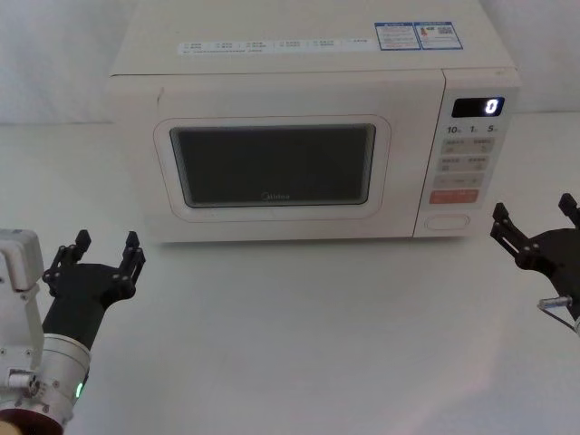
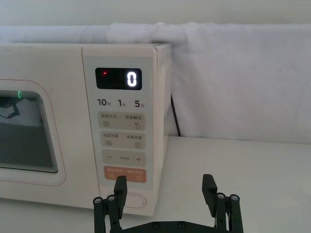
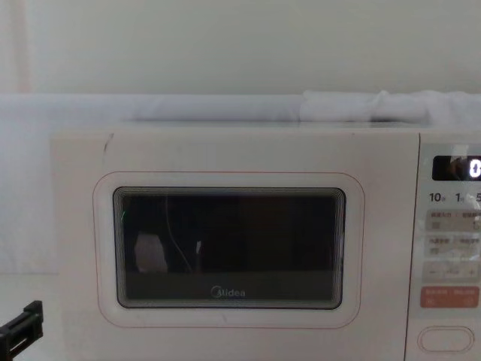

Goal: Press the button to open the microwave door with one hand; close the microwave door with the other hand.

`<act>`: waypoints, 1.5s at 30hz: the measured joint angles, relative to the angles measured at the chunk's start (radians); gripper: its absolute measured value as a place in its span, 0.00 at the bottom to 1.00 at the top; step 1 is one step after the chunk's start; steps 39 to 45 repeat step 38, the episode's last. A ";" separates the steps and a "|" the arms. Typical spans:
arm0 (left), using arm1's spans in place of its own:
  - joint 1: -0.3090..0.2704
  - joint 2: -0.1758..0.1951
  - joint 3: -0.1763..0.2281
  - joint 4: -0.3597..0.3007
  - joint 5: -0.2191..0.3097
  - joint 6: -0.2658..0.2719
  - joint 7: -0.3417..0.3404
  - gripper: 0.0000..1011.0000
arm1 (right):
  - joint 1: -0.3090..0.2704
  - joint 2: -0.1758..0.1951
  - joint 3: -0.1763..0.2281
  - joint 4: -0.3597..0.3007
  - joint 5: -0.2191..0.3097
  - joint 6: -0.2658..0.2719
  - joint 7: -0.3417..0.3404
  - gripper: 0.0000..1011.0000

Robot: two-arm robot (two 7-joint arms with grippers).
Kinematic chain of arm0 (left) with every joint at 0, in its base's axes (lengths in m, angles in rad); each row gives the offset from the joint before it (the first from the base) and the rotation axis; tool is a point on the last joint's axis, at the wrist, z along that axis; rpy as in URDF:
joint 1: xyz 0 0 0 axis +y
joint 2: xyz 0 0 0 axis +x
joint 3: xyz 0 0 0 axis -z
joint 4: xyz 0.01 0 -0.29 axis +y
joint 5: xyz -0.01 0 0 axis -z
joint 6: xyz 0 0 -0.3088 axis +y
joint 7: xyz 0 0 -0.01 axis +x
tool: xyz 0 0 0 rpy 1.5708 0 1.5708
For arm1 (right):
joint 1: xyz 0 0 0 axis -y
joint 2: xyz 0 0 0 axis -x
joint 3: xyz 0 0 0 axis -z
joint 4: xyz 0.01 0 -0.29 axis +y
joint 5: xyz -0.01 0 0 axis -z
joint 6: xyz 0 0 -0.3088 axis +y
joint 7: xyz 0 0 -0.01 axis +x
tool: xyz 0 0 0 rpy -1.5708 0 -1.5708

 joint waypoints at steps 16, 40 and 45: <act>0.000 0.000 0.000 0.000 -0.001 0.000 0.000 0.99 | 0.000 0.000 0.000 0.000 0.000 0.000 0.000 0.99; 0.000 0.000 0.000 0.000 -0.001 0.000 0.000 0.99 | 0.000 0.000 0.000 0.000 0.000 0.000 0.000 0.99; 0.000 0.000 0.000 0.000 -0.001 0.000 0.000 0.99 | 0.000 0.000 0.000 0.000 0.000 0.000 0.000 0.99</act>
